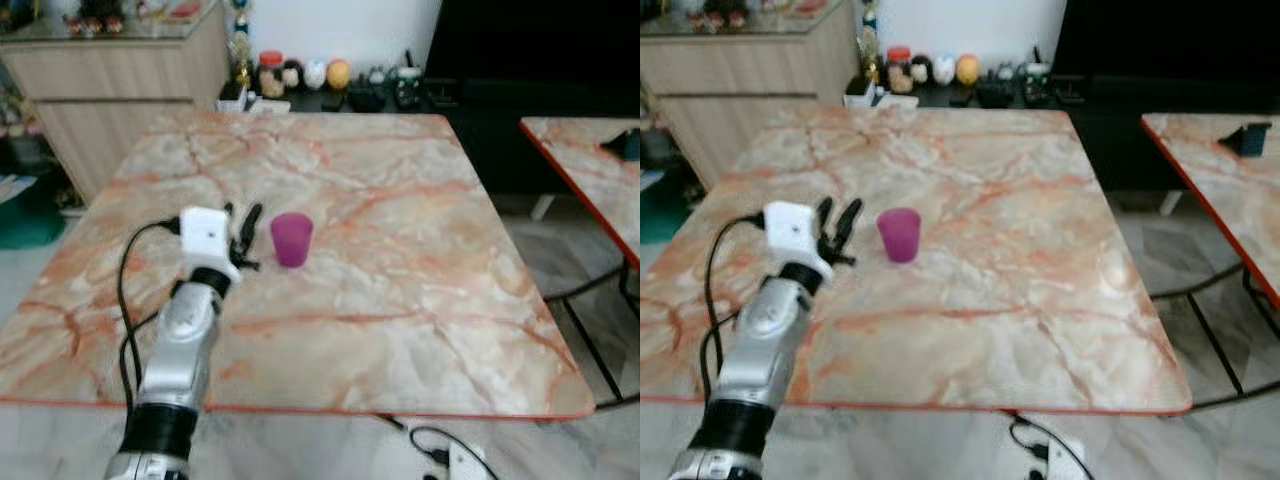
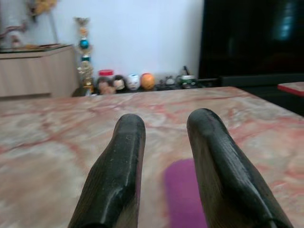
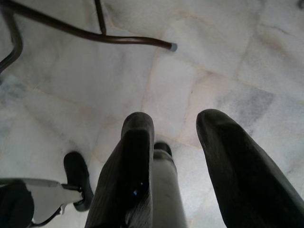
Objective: Setting the table
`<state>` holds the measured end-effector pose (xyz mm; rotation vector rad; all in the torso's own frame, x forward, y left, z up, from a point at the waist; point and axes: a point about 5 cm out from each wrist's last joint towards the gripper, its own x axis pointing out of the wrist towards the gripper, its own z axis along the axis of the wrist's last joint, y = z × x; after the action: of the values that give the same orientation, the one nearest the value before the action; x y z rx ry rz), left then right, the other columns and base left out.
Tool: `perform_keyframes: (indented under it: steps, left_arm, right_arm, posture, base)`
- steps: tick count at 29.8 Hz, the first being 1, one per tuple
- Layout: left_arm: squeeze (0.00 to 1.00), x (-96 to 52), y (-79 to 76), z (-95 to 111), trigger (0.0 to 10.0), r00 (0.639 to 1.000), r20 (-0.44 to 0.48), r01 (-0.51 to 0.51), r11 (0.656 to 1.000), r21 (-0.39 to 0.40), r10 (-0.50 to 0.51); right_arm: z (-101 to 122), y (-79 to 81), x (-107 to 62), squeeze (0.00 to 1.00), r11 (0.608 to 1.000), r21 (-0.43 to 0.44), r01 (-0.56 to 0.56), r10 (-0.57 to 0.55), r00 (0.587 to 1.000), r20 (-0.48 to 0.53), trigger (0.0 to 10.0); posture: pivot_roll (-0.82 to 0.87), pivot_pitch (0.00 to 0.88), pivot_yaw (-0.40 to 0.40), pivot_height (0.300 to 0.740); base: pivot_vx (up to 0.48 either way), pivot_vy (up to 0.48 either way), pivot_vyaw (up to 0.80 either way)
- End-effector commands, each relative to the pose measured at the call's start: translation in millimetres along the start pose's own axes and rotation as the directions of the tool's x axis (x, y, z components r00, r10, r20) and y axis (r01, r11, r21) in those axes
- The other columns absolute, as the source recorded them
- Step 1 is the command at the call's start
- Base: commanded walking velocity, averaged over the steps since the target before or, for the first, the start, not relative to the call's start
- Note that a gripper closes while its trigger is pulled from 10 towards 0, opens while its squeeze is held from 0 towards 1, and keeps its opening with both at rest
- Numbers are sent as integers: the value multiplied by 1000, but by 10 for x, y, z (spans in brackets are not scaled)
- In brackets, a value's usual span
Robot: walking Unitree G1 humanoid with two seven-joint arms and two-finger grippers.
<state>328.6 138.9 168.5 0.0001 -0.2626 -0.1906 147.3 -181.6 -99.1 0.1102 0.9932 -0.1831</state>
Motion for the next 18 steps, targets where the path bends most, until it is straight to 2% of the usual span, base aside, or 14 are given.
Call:
perform_keyframes:
  steps: [1, 8, 10, 11, 13, 18]
  left_arm:
    - [0, 15, -41, 27, 10000, 1000, 7, 20, 1000, -6, -20]
    - [0, 28, -51, 14, 10000, 999, -11, 31, 1000, 2, -31]
    - [0, 48, -54, -32, 10000, 998, -64, 23, 998, -55, -27]
    - [0, 71, -51, -68, 10000, 993, -117, 7, 991, -131, -23]
    - [0, 133, -8, -46, 10000, 986, -164, -51, 962, -267, 7]
    - [0, 185, 53, 21, 10000, 987, -156, -76, 955, -285, 32]
  right_arm:
    - [-10, -68, -6, 0, 1000, 3, 20, -20, 1000, -1, 10000]
    - [-8, -59, -5, 0, 1000, 1, 17, -17, 1000, -1, 10000]
    - [-4, -52, -3, 0, 1000, 0, 16, -16, 1000, 0, 10000]
    - [-2, -49, -3, 0, 1000, -1, 15, -15, 1000, 0, 10000]
    - [2, -43, -1, 0, 1000, -2, 14, -14, 1000, 0, 10000]
    - [4, -40, -1, 0, 1000, -2, 13, -13, 1000, 0, 10000]
  posture:
    - [92, 0, -22, 731]
    - [94, 0, -22, 731]
    - [90, 0, -22, 731]
    - [91, 0, -21, 731]
    - [91, 0, -21, 731]
    - [93, 0, -21, 731]
  base:
    - [259, 0, 0]
    - [222, 0, 0]
    - [0, 0, 0]
    - [0, 0, 0]
    - [0, 0, 0]
    - [0, 0, 0]
